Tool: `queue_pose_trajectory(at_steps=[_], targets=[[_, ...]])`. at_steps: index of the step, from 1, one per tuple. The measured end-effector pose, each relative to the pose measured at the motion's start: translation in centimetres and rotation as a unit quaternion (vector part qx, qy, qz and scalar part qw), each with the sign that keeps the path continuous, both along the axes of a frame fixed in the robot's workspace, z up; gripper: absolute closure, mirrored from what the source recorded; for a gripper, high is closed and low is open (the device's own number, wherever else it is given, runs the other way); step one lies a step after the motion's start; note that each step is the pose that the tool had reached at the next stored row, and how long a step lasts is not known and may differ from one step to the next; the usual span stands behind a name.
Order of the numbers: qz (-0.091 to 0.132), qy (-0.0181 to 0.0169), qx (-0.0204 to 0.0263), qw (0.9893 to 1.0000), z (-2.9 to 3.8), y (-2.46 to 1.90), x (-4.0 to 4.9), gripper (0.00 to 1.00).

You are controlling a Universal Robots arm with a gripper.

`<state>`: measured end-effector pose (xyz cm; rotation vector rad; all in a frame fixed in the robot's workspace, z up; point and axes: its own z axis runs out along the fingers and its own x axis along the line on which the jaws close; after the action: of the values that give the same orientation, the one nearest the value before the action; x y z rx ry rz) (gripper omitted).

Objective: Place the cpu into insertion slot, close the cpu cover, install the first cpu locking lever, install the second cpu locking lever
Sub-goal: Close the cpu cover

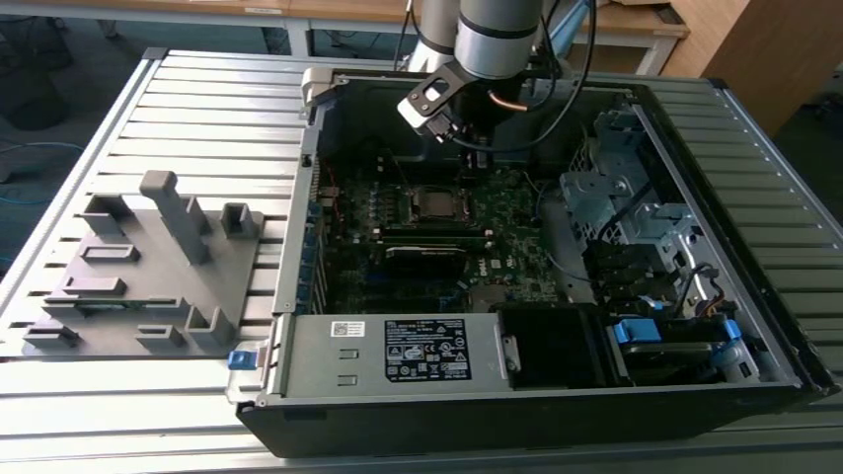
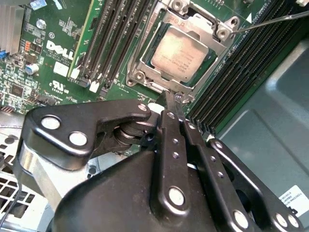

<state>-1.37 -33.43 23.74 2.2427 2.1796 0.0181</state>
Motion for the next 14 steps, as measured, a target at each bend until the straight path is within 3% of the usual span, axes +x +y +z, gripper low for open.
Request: queue_pose_trajectory(at_steps=[7, 14], targets=[[0.000, 0.0001, 0.0001, 1.0000, -0.02, 0.00, -0.07, 0.90], [0.000, 0.0001, 0.0002, 1.0000, -0.23, 0.01, -1.02, 0.90]])
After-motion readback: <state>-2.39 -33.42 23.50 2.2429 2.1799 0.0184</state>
